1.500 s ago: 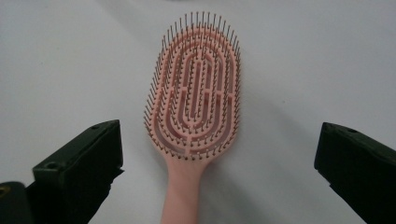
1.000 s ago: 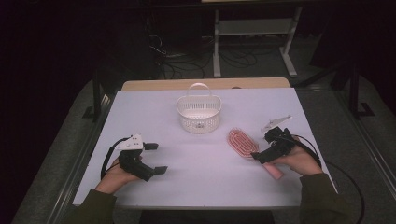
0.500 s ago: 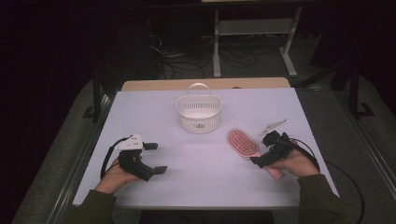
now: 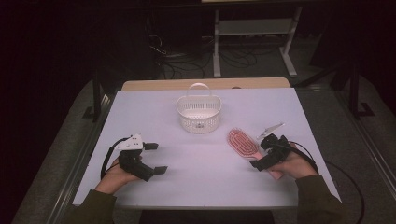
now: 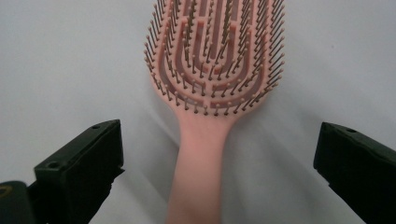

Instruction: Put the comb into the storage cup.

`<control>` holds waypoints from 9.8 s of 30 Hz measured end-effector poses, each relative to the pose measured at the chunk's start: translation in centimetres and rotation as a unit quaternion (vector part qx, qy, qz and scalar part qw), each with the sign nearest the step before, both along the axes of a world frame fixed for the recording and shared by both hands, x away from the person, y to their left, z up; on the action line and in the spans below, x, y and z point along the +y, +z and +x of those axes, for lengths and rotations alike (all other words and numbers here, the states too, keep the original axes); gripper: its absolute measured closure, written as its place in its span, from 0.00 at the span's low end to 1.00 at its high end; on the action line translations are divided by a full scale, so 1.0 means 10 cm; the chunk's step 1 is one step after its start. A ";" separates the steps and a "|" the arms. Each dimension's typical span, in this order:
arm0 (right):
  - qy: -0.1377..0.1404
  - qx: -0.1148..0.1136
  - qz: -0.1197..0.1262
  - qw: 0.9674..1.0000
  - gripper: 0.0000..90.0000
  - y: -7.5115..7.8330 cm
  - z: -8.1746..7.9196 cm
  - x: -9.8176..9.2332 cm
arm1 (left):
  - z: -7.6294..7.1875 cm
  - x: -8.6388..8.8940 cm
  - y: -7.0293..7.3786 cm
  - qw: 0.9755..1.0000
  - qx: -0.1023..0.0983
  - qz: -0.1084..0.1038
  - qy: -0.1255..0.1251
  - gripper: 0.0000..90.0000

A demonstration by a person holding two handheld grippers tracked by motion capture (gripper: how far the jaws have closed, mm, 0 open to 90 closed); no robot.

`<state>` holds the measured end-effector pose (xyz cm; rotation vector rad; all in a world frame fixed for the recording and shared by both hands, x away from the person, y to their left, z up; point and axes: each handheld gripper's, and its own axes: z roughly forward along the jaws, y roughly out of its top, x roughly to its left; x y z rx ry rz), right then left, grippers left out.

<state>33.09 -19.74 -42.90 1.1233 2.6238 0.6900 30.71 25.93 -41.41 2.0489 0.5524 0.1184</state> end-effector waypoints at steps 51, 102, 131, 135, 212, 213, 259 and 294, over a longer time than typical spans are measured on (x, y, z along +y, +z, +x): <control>-0.010 0.045 -0.008 0.999 0.70 0.01 0.00 0.05 | 0.00 0.00 0.01 1.000 -0.001 -0.003 -0.001 0.00; -0.018 0.043 0.010 0.999 0.77 0.02 -0.03 -0.02 | -0.01 -0.01 0.00 1.000 -0.001 0.000 -0.001 0.00; 0.023 0.000 0.078 0.997 0.76 0.20 -0.12 -0.13 | 0.01 -0.01 0.00 1.000 0.002 -0.002 0.002 0.00; 0.031 -0.009 0.084 0.996 0.76 0.22 -0.14 -0.11 | 0.01 -0.02 0.00 1.000 0.002 -0.001 0.002 0.00; 0.150 -0.082 0.127 0.977 0.76 0.52 -0.15 0.53 | 0.06 -0.15 0.09 1.000 0.001 -0.006 0.008 0.00; 0.150 -0.082 0.128 0.977 0.76 0.53 -0.14 0.53 | 0.07 -0.16 0.10 1.000 0.001 -0.007 0.007 0.00; 0.162 -0.082 0.133 0.974 0.76 0.57 0.05 0.76 | 0.34 -0.55 0.25 1.000 0.024 -0.009 -0.013 0.00; 0.154 -0.086 0.143 0.974 0.76 0.50 0.01 0.93 | 0.29 -0.61 0.27 0.999 0.030 -0.031 -0.001 0.00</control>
